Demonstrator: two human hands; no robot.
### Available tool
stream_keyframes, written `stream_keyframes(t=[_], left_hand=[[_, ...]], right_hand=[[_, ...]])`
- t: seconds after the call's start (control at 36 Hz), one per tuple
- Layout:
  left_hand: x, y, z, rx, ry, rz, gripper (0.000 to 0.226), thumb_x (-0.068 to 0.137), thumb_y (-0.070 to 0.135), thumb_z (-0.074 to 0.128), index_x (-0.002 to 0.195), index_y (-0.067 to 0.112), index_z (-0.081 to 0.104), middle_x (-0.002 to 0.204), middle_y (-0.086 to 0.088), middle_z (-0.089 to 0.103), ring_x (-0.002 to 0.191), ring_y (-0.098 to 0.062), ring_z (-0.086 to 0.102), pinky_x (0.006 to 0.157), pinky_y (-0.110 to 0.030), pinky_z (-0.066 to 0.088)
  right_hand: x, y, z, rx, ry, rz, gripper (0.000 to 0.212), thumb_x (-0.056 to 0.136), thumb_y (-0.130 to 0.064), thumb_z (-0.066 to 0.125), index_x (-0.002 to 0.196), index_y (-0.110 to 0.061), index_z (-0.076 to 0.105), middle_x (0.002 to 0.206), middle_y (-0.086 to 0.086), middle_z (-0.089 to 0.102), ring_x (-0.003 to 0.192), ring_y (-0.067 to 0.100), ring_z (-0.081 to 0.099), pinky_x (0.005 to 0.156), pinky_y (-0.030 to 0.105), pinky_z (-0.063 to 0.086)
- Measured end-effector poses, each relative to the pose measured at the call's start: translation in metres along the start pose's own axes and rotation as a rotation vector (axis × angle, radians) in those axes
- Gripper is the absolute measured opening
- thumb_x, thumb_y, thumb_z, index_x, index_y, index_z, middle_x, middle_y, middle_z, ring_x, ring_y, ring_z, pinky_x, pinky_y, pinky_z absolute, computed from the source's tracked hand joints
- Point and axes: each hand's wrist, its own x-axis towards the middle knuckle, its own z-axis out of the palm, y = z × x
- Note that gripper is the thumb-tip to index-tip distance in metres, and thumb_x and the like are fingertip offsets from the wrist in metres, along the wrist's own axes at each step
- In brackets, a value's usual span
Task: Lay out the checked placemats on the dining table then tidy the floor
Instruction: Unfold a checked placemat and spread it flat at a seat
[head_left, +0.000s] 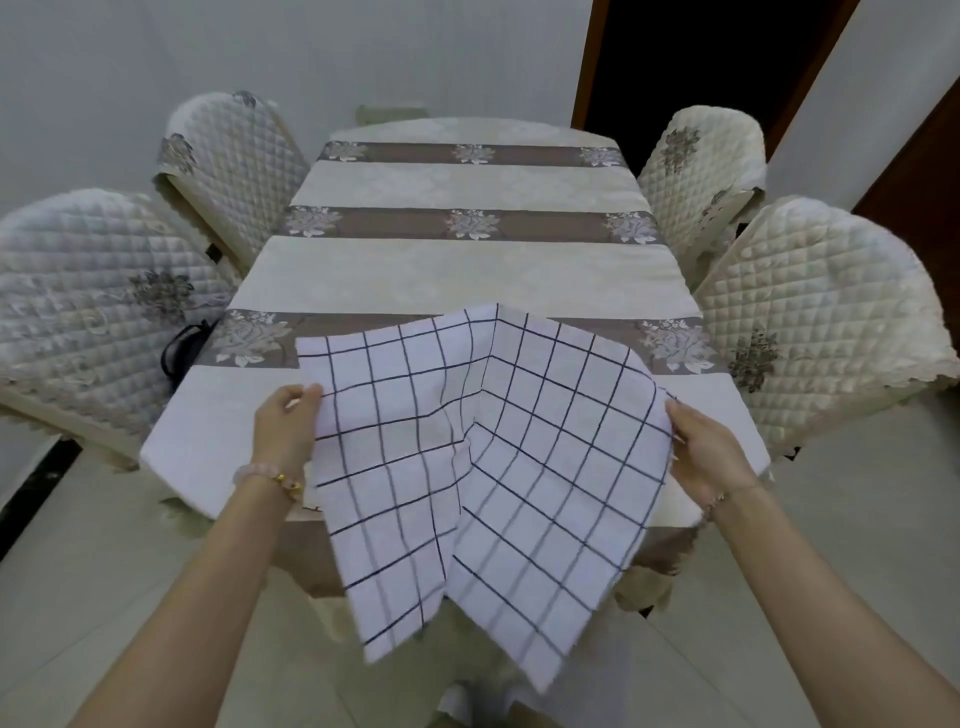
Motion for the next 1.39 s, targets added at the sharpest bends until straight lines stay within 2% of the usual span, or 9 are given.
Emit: stream_keyframes(t=[0.17, 0.33, 0.5, 0.67, 0.72, 0.78, 0.89, 1.03, 1.39], left_hand=[[0.012, 0.018, -0.017, 0.091, 0.069, 0.096, 0.012, 0.095, 0.023, 0.049, 0.097, 0.012, 0.053, 0.089, -0.005, 0.051, 0.092, -0.015, 0.043, 0.072, -0.025, 0.033], [0.024, -0.009, -0.016, 0.18, 0.04, -0.044, 0.039, 0.095, 0.024, 0.049, 0.124, -0.002, 0.053, 0.12, -0.015, 0.055, 0.109, -0.03, 0.05, 0.088, -0.031, 0.036], [0.017, -0.045, -0.014, 0.193, 0.049, -0.254, 0.039, 0.096, 0.023, 0.045, 0.126, -0.002, 0.052, 0.129, -0.021, 0.053, 0.119, -0.037, 0.049, 0.093, -0.034, 0.037], [0.006, -0.065, -0.018, 0.206, 0.054, -0.364, 0.041, 0.097, 0.022, 0.042, 0.129, -0.002, 0.05, 0.131, -0.022, 0.053, 0.12, -0.038, 0.048, 0.1, -0.037, 0.037], [0.003, -0.067, -0.02, 0.209, 0.047, -0.372, 0.041, 0.098, 0.023, 0.042, 0.13, -0.003, 0.049, 0.13, -0.022, 0.054, 0.115, -0.037, 0.051, 0.097, -0.037, 0.038], [0.001, -0.068, -0.02, 0.208, 0.028, -0.357, 0.04, 0.098, 0.023, 0.042, 0.127, -0.003, 0.051, 0.118, -0.02, 0.057, 0.099, -0.032, 0.052, 0.086, -0.034, 0.039], [-0.004, -0.066, -0.026, 0.196, -0.054, -0.308, 0.026, 0.096, 0.028, 0.045, 0.106, 0.006, 0.056, 0.104, -0.009, 0.05, 0.098, -0.028, 0.049, 0.09, -0.033, 0.036], [-0.001, -0.083, -0.049, 0.169, -0.165, -0.341, 0.033, 0.089, 0.028, 0.058, 0.113, 0.004, 0.057, 0.113, -0.02, 0.063, 0.104, -0.039, 0.06, 0.093, -0.054, 0.048], [-0.03, -0.048, -0.064, 0.098, -0.33, -0.155, 0.024, 0.086, 0.004, 0.062, 0.109, 0.007, 0.056, 0.092, -0.013, 0.068, 0.081, -0.031, 0.065, 0.083, -0.048, 0.053]], right_hand=[[0.026, -0.029, -0.004, -0.292, 0.119, -0.111, 0.018, 0.092, -0.02, 0.057, 0.076, -0.014, 0.064, 0.072, 0.001, 0.071, 0.07, 0.015, 0.063, 0.064, 0.028, 0.053], [0.034, -0.018, 0.005, -0.522, 0.184, -0.128, 0.026, 0.092, -0.018, 0.057, 0.104, 0.002, 0.066, 0.114, 0.019, 0.064, 0.102, 0.03, 0.058, 0.098, 0.045, 0.046], [0.022, 0.007, 0.002, -0.374, 0.073, 0.163, 0.032, 0.092, -0.037, 0.054, 0.108, -0.01, 0.06, 0.093, 0.004, 0.063, 0.076, 0.02, 0.057, 0.065, 0.031, 0.048], [-0.001, 0.038, -0.015, -0.482, -0.023, 0.246, 0.046, 0.086, -0.027, 0.066, 0.125, -0.004, 0.055, 0.109, 0.009, 0.064, 0.092, 0.023, 0.061, 0.071, 0.029, 0.051], [-0.016, 0.042, -0.012, -0.583, -0.068, 0.231, 0.017, 0.087, -0.017, 0.065, 0.097, -0.004, 0.061, 0.094, 0.007, 0.064, 0.077, 0.014, 0.06, 0.058, 0.012, 0.049], [-0.024, 0.048, -0.01, -0.61, -0.096, 0.171, 0.024, 0.089, -0.006, 0.06, 0.067, -0.008, 0.051, 0.065, -0.003, 0.052, 0.056, 0.005, 0.047, 0.041, 0.006, 0.036], [-0.035, 0.051, -0.009, -0.591, -0.054, 0.103, 0.009, 0.091, -0.008, 0.058, 0.093, 0.0, 0.057, 0.082, 0.003, 0.06, 0.078, 0.016, 0.052, 0.064, 0.018, 0.043], [-0.033, 0.057, -0.017, -0.533, -0.021, 0.098, 0.007, 0.088, -0.012, 0.062, 0.085, -0.008, 0.067, 0.105, 0.022, 0.069, 0.099, 0.035, 0.065, 0.094, 0.046, 0.051], [-0.046, 0.047, -0.02, -0.455, 0.019, -0.014, 0.006, 0.086, -0.012, 0.064, 0.083, -0.012, 0.07, 0.1, 0.02, 0.07, 0.098, 0.039, 0.065, 0.093, 0.054, 0.049]])
